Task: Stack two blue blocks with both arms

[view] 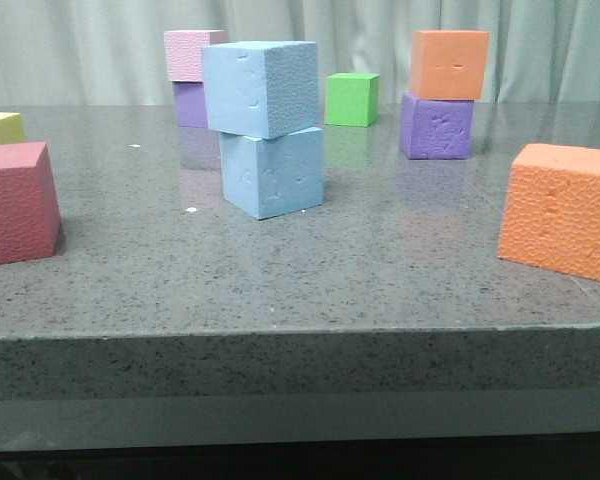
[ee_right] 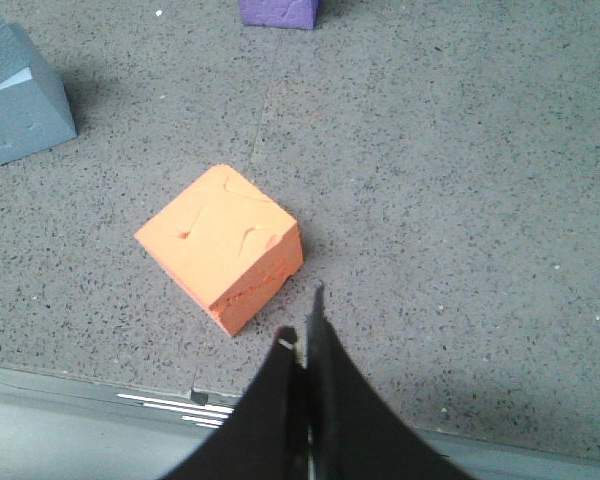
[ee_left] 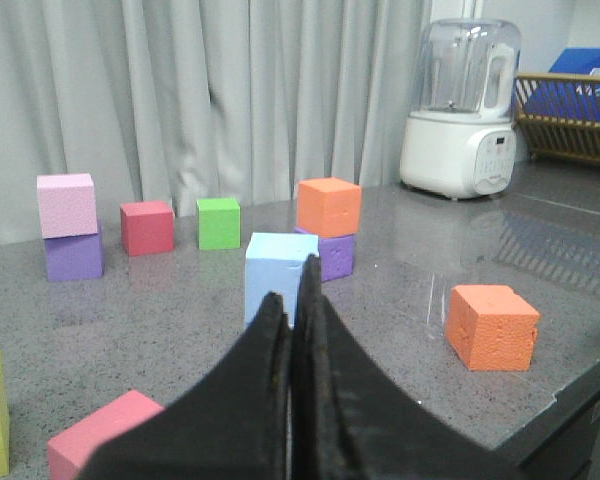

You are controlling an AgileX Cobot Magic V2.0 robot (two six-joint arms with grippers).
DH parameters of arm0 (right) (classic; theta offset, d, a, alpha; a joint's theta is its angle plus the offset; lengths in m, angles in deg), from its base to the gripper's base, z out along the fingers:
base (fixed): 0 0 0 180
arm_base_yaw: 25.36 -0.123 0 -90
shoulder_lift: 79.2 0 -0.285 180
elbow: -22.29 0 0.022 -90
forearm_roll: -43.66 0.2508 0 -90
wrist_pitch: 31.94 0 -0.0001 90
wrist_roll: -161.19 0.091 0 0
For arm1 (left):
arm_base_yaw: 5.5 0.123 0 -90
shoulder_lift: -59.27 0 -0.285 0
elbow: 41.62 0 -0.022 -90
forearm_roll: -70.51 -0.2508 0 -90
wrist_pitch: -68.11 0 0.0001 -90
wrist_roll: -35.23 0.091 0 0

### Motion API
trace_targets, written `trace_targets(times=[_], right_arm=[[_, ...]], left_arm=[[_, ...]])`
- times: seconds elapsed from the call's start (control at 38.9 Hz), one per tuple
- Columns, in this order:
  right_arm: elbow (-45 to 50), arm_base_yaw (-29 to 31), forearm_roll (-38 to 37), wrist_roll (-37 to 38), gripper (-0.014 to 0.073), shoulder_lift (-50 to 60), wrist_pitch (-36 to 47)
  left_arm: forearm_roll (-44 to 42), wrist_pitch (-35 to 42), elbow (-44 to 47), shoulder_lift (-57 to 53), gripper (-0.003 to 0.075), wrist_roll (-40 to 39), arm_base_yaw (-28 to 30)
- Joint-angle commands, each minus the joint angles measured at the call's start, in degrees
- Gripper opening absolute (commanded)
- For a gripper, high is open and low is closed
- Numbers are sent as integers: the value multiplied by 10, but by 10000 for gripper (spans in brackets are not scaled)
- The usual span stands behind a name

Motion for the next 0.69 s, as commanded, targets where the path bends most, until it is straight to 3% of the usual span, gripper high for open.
trace_targets(times=[0.0, 0.67], right_arm=[[-15, 4, 4, -7, -59, -1, 35], [-15, 4, 4, -7, -59, -1, 35]], left_arm=[[10, 45, -14, 4, -20, -3, -6], [-4, 65, 1, 4, -20, -4, -6]])
